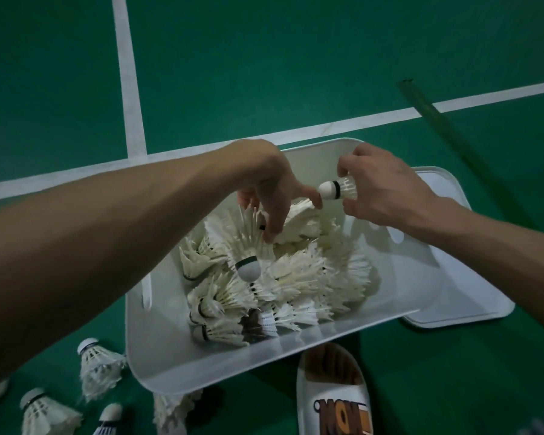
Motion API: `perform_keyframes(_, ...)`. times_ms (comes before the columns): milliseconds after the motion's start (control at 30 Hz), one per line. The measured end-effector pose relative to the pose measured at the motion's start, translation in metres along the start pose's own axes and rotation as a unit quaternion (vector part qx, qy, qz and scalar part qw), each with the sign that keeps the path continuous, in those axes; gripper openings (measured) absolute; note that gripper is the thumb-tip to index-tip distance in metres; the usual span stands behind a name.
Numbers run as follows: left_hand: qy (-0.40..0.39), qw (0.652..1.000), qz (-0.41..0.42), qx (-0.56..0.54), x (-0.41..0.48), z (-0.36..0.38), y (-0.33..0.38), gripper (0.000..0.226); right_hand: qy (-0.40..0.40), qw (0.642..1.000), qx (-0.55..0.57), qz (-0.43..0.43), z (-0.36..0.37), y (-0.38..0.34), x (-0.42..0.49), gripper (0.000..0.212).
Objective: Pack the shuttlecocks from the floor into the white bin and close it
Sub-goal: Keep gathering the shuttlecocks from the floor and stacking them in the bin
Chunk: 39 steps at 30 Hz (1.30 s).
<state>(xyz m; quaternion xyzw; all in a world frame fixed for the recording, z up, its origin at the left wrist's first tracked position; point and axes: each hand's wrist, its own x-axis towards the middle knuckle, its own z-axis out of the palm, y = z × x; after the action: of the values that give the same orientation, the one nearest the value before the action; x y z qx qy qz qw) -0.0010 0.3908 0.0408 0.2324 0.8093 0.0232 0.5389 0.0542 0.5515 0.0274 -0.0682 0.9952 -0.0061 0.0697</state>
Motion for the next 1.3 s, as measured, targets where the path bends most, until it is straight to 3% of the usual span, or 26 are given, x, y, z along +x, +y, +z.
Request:
perform_keyframes(367, -0.012, 0.998, 0.023, -0.065, -0.009, 0.001, -0.018, 0.103, -0.032, 0.998, -0.037, -0.036, 0.017, -0.010, 0.005, 0.028)
perform_keyframes(533, 0.013, 0.999, 0.016, -0.036, -0.006, 0.009, -0.020, 0.113, -0.117, 0.986, 0.122, -0.009, 0.023, -0.018, 0.013, 0.053)
perform_keyframes(633, 0.030, 0.997, 0.041, -0.062, -0.010, 0.010, -0.029, 0.120, -0.152, 0.952, 0.260, 0.056, 0.021, -0.013, 0.012, 0.071)
perform_keyframes(767, 0.007, 0.990, 0.060, -0.128, -0.029, 0.008, -0.045, 0.114, -0.147, 0.923, 0.342, 0.096, 0.023, -0.007, 0.013, 0.069)
perform_keyframes(967, -0.011, 0.998, 0.025, -0.057, -0.018, 0.029, -0.053, 0.109, -0.144, 0.895, 0.402, 0.133, 0.035, -0.013, 0.021, 0.062)
perform_keyframes(1100, -0.013, 0.995, 0.029, -0.092, -0.013, 0.027, -0.058, 0.105, -0.152, 0.919, 0.345, 0.116, 0.039, -0.013, 0.022, 0.065)
perform_keyframes(1233, 0.001, 0.990, 0.064, -0.124, -0.025, 0.023, -0.064, 0.101, -0.162, 0.969, 0.175, 0.067, 0.024, -0.013, 0.023, 0.067)
perform_keyframes(1300, 0.021, 0.985, 0.086, -0.149, -0.033, 0.023, -0.069, 0.097, -0.127, 0.983, 0.122, 0.051, 0.012, -0.016, 0.022, 0.062)
